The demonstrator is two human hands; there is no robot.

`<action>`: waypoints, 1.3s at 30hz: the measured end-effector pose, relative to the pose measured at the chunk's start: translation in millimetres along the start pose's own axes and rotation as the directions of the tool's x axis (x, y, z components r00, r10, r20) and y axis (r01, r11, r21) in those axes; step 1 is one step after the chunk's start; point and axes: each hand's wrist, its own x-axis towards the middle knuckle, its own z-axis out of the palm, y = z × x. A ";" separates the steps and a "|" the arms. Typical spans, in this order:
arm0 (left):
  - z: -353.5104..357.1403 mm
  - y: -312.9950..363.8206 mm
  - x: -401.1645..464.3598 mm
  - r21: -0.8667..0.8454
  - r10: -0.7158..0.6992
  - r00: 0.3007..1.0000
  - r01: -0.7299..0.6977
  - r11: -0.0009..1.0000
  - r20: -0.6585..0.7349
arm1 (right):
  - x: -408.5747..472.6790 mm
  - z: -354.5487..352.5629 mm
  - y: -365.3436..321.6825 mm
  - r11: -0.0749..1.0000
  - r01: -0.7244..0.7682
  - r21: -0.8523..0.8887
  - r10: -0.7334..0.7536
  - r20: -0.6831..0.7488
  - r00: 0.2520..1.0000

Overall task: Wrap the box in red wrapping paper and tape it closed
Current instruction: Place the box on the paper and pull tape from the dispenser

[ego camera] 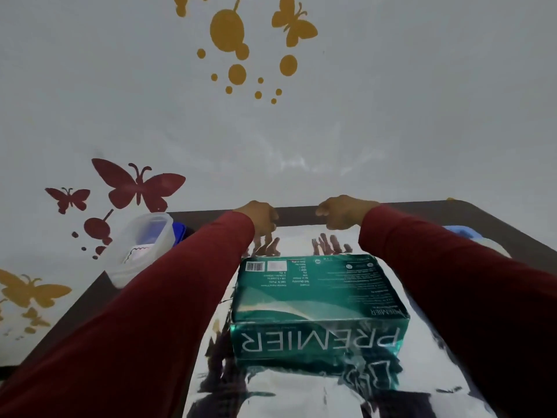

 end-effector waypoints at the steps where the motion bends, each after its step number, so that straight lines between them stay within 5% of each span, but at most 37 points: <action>1: 5.0 -2.2 7.5 -0.009 -0.006 1.000 0.006 1.000 0.002 | 8.2 4.3 3.7 1.000 -0.020 0.004 0.020 0.015 1.000; 8: 17.1 -15.7 19.9 -0.074 0.010 1.000 -0.011 0.997 -0.012 | 21.9 24.4 11.7 0.998 -0.009 0.059 0.013 -0.072 0.997; 17: -15.3 -14.0 -11.7 -0.046 0.071 0.972 -0.083 0.995 -0.225 | -24.7 -5.4 9.1 0.982 0.058 0.179 0.008 -0.344 0.939; 31: -61.0 7.1 -168.6 -0.017 0.374 0.790 -0.436 0.900 -0.485 | -199.0 -41.9 6.5 0.986 0.164 0.014 -0.133 -0.525 0.841; 39: -29.4 23.2 -247.0 0.275 0.577 0.653 -0.512 0.814 -0.491 | -269.8 13.4 -9.7 0.979 0.095 -0.183 -0.187 -0.592 0.784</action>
